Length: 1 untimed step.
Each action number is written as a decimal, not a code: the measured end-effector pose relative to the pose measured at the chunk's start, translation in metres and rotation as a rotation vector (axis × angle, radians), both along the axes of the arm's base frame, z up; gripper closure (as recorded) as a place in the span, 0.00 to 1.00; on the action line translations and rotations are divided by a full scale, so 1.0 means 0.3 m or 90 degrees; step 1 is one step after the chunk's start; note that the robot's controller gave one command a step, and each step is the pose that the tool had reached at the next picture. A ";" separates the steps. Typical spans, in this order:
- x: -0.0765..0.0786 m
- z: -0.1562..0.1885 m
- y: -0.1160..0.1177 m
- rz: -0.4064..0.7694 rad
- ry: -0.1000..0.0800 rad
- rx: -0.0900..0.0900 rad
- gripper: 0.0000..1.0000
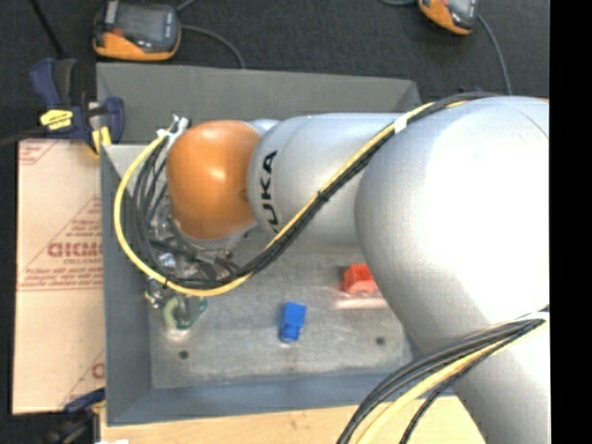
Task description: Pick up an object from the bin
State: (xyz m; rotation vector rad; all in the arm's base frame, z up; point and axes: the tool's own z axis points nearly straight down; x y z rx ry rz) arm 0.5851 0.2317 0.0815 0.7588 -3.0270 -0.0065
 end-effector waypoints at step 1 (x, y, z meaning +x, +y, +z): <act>0.031 0.674 -0.056 -0.026 -0.022 0.003 1.00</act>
Offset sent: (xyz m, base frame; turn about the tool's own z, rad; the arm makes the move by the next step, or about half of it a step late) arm 0.0064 -0.0161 0.1955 0.0342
